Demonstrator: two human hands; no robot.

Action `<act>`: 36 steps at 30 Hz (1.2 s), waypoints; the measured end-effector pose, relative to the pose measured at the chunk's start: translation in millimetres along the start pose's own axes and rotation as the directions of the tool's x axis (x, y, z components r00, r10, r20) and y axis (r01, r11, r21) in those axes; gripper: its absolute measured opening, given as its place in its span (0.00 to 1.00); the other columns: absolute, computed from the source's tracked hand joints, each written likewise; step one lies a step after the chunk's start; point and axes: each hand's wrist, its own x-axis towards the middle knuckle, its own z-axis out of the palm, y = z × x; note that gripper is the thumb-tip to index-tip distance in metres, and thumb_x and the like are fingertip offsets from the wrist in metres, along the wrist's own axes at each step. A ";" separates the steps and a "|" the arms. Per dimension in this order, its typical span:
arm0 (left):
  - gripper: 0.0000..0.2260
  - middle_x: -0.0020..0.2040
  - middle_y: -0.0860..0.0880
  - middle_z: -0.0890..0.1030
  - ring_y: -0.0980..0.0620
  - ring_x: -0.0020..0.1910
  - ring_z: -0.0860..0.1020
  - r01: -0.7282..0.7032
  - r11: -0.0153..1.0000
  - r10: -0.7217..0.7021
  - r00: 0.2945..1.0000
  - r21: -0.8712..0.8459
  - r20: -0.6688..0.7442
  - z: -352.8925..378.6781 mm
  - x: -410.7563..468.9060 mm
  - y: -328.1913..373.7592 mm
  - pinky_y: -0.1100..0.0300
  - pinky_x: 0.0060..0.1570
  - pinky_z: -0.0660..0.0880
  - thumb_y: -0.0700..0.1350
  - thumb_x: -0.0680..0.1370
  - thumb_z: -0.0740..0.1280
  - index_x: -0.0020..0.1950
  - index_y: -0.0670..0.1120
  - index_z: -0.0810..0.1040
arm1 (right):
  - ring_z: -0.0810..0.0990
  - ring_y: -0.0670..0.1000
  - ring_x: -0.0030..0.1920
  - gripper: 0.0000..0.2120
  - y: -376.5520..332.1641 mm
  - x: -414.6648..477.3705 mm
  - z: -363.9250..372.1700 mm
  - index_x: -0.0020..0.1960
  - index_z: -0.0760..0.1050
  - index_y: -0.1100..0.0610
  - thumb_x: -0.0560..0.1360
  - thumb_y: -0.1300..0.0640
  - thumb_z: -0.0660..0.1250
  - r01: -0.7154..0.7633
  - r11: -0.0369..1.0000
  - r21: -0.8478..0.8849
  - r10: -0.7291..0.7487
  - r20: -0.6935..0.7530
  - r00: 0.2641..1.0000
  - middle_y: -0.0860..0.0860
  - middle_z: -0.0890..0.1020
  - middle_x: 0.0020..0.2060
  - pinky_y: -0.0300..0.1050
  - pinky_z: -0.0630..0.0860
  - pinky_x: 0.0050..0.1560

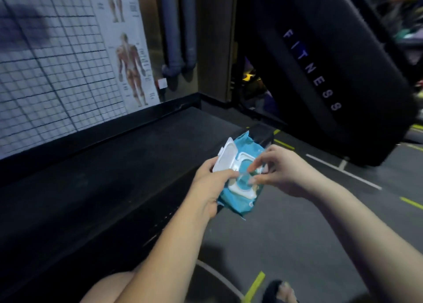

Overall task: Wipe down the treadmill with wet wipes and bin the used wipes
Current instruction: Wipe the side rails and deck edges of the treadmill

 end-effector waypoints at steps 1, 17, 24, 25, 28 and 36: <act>0.19 0.49 0.43 0.87 0.52 0.33 0.85 0.001 1.000 -0.001 1.000 0.014 0.007 2.9 0.1 -4.0 0.61 0.29 0.79 0.30 0.75 0.72 0.64 0.44 0.81 | 0.77 0.46 0.41 0.09 3.7 -0.1 -2.4 0.44 0.85 0.46 0.66 0.50 0.82 -0.023 0.999 -0.039 0.025 0.039 0.999 0.48 0.76 0.42 0.41 0.72 0.42; 0.29 0.60 0.43 0.84 0.47 0.44 0.84 -0.046 0.998 0.049 0.996 0.045 -0.075 2.7 70.2 0.9 0.59 0.35 0.81 0.30 0.74 0.72 0.72 0.47 0.75 | 0.81 0.53 0.40 0.06 -14.8 62.8 46.7 0.35 0.79 0.50 0.71 0.56 0.69 -0.138 0.975 -0.174 0.128 -0.066 0.990 0.50 0.83 0.38 0.45 0.77 0.39; 0.29 0.58 0.45 0.84 0.50 0.45 0.84 -0.020 0.985 0.009 0.998 0.170 0.065 21.7 91.2 -28.9 0.59 0.41 0.82 0.31 0.73 0.73 0.72 0.48 0.76 | 0.71 0.44 0.30 0.08 42.3 47.1 52.1 0.40 0.80 0.59 0.73 0.54 0.69 -0.125 0.990 -0.066 0.130 0.075 0.989 0.51 0.80 0.31 0.45 0.73 0.37; 0.29 0.58 0.45 0.84 0.51 0.45 0.83 -0.021 0.986 0.010 0.998 0.167 0.069 23.1 96.3 -31.9 0.61 0.39 0.81 0.31 0.74 0.73 0.73 0.48 0.75 | 0.70 0.43 0.30 0.08 49.1 45.5 57.7 0.39 0.79 0.59 0.73 0.55 0.68 -0.124 0.992 -0.025 0.125 0.060 0.990 0.49 0.79 0.30 0.46 0.73 0.37; 0.27 0.55 0.46 0.84 0.51 0.42 0.83 0.001 0.985 -0.006 0.999 0.174 0.032 22.4 113.9 -38.4 0.63 0.35 0.80 0.31 0.74 0.72 0.71 0.49 0.75 | 0.69 0.45 0.30 0.09 60.4 54.1 74.4 0.39 0.76 0.60 0.75 0.57 0.66 -0.058 0.998 -0.003 0.058 0.037 0.998 0.51 0.76 0.30 0.47 0.72 0.37; 0.19 0.50 0.43 0.86 0.50 0.39 0.83 0.067 0.988 -0.044 0.986 0.142 -0.159 2.6 162.7 -40.8 0.63 0.30 0.78 0.30 0.75 0.71 0.64 0.45 0.79 | 0.57 0.50 0.30 0.12 64.2 123.2 98.0 0.32 0.60 0.60 0.69 0.57 0.60 0.188 0.972 -0.141 -0.151 0.242 0.959 0.56 0.64 0.28 0.52 0.64 0.30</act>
